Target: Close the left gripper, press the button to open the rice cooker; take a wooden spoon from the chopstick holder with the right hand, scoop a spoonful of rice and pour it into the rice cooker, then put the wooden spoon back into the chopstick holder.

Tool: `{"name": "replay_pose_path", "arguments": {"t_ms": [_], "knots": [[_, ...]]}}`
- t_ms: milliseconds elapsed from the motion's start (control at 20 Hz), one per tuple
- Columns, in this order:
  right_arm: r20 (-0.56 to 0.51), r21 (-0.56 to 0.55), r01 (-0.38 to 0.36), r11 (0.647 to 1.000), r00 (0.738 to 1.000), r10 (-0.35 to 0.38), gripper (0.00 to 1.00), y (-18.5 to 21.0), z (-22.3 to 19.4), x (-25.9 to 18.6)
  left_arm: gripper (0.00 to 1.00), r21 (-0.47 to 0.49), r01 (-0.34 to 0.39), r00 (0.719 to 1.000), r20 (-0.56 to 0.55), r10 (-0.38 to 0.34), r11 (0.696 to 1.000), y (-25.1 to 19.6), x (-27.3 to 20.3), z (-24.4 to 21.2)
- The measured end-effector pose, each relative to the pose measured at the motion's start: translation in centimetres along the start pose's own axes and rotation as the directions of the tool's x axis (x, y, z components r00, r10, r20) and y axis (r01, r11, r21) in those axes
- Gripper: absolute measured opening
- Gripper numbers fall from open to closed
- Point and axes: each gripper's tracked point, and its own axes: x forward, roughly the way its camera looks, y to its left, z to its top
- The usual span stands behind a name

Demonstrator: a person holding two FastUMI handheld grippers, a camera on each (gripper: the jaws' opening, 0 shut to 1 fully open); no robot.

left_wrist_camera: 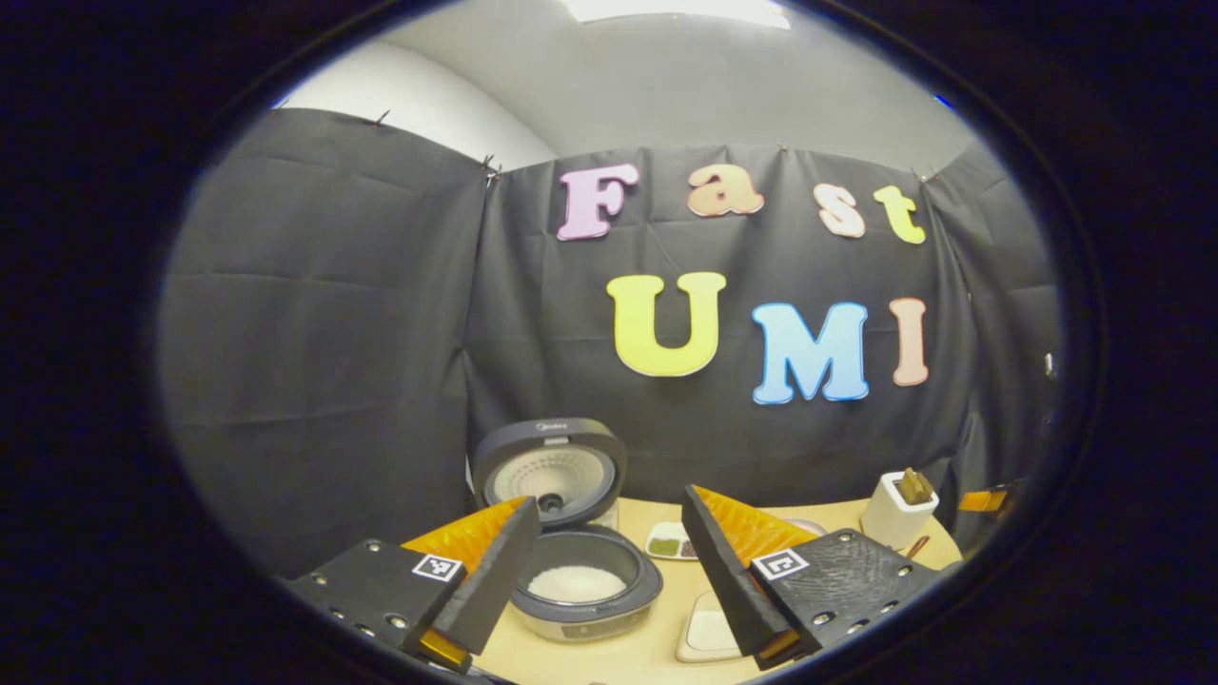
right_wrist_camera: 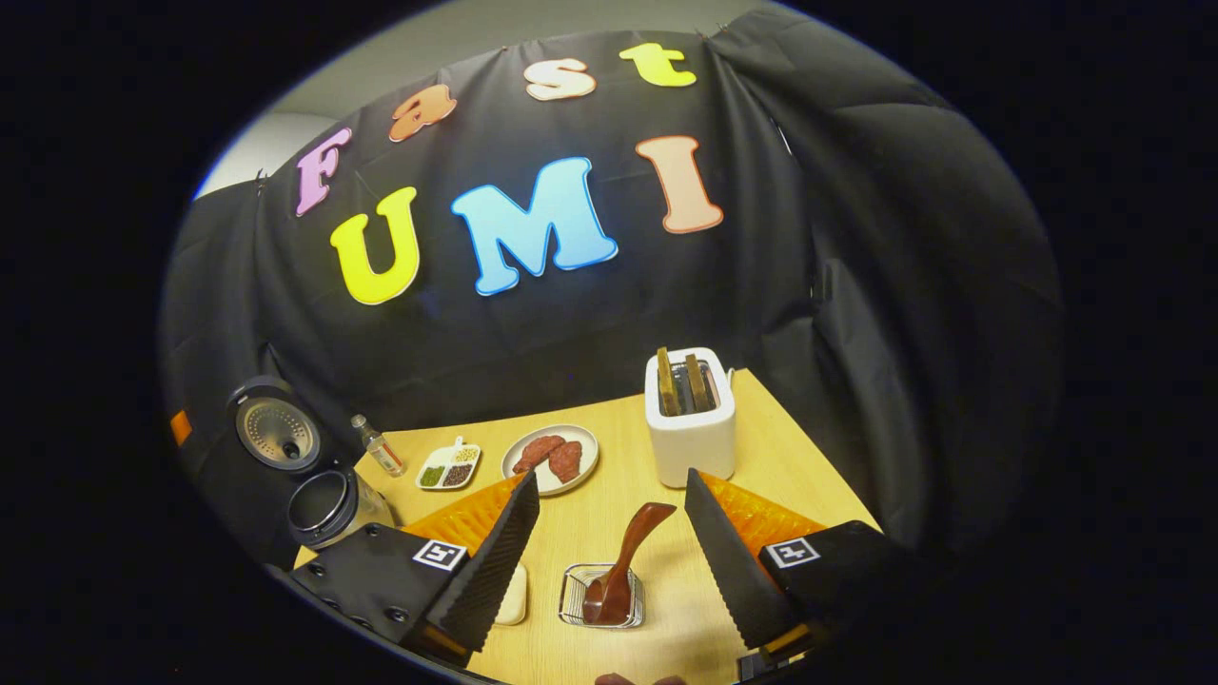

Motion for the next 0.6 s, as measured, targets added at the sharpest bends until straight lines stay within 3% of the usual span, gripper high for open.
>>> {"name": "replay_pose_path", "arguments": {"t_ms": [250,600], "knots": [[-0.154,0.118,0.020,0.993,0.988,-0.002,0.98,-1.6,-3.7,4.6,0.94,0.023,-0.068,0.997,-0.046,0.069,0.997,1.1,-1.8,-2.6],[-0.348,0.215,0.023,0.976,0.936,0.055,0.98,-2.6,-8.4,9.5,0.95,-0.030,-0.171,0.978,-0.127,0.166,0.985,3.5,-5.1,-6.2]]}}
